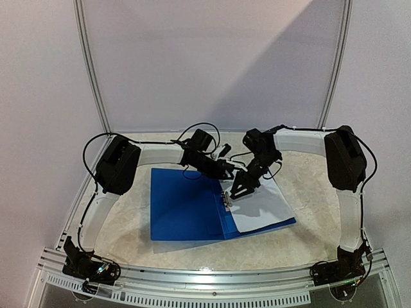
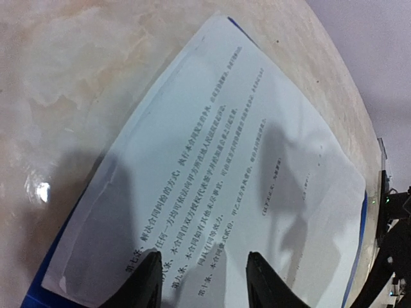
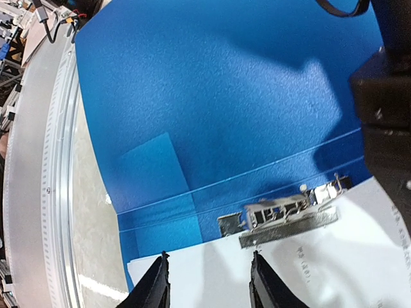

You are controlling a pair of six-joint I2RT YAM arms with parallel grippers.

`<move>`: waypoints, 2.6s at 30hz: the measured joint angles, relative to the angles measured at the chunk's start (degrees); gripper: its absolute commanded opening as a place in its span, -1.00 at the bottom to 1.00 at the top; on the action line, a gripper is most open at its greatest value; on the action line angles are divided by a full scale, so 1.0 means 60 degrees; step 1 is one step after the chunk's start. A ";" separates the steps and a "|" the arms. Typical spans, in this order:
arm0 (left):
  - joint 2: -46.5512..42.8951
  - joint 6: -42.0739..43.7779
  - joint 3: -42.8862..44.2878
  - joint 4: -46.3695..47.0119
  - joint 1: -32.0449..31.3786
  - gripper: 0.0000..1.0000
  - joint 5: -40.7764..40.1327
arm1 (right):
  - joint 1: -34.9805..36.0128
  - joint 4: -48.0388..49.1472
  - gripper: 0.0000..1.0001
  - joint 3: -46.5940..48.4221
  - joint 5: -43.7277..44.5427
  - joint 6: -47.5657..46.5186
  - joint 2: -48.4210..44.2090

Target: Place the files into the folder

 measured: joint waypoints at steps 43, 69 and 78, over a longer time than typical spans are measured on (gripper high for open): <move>-0.2565 -0.1453 -0.2761 0.0729 -0.0066 0.04 -0.2794 | 0.0029 0.2954 -0.54 -0.5741 0.6215 0.0732 -0.3595; -0.0459 -0.1475 -0.1111 0.1494 -0.0546 -0.06 -0.0535 | 0.0871 0.2506 -0.06 -0.1647 0.3967 0.0794 -0.1759; -0.0204 -0.1268 -0.0619 0.1133 -0.0514 -0.07 -0.0586 | 0.1144 0.2350 -0.08 -0.0579 0.3570 0.0841 -0.0951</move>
